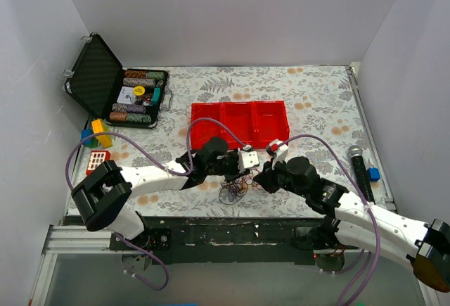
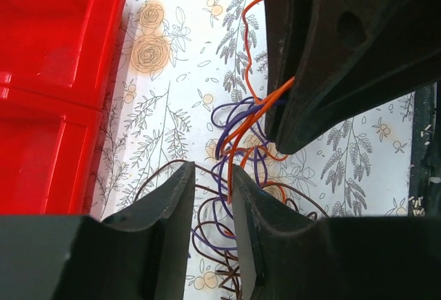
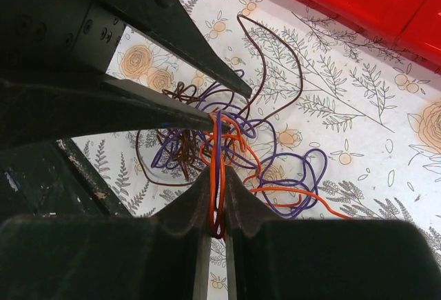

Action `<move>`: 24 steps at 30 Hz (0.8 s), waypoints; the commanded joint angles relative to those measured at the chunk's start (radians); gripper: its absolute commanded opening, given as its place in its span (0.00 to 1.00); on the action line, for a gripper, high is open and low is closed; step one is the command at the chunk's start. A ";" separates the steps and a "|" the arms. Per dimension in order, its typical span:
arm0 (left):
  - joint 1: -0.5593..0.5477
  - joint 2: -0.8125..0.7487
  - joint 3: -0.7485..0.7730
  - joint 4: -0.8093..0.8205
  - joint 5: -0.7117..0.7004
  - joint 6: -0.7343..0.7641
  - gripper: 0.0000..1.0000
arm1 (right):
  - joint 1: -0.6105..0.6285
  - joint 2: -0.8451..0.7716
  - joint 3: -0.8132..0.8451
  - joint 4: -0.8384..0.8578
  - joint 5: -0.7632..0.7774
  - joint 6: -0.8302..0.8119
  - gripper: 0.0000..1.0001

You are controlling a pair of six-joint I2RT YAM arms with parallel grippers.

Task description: Untangle the cables

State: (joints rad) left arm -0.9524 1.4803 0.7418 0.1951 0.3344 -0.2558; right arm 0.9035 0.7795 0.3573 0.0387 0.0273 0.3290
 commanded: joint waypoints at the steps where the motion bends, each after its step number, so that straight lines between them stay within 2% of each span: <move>1: -0.005 -0.020 0.018 0.021 -0.026 -0.022 0.19 | -0.005 -0.013 0.000 0.010 0.010 -0.005 0.17; 3: -0.005 -0.020 0.025 0.023 -0.023 -0.029 0.02 | -0.005 -0.009 0.002 0.007 0.011 -0.005 0.17; 4: -0.005 -0.025 0.033 0.021 -0.021 -0.031 0.00 | -0.005 -0.008 0.005 0.003 0.014 -0.004 0.21; 7: -0.005 -0.061 0.045 -0.003 -0.026 -0.034 0.00 | -0.005 -0.014 0.015 -0.029 0.042 0.005 0.52; 9: -0.005 -0.106 0.041 -0.019 -0.044 -0.039 0.00 | -0.009 -0.035 0.029 -0.068 0.057 0.005 0.67; 15: 0.006 -0.271 0.016 -0.074 -0.063 -0.068 0.00 | -0.018 -0.132 0.138 -0.161 0.086 -0.022 0.79; 24: 0.017 -0.417 0.016 -0.132 -0.070 -0.095 0.00 | -0.026 -0.164 0.246 -0.218 0.072 -0.051 0.81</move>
State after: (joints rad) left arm -0.9432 1.1027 0.7498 0.1116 0.2867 -0.3313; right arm 0.8833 0.6449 0.5495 -0.1406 0.0948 0.3107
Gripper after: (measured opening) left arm 0.018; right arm 0.801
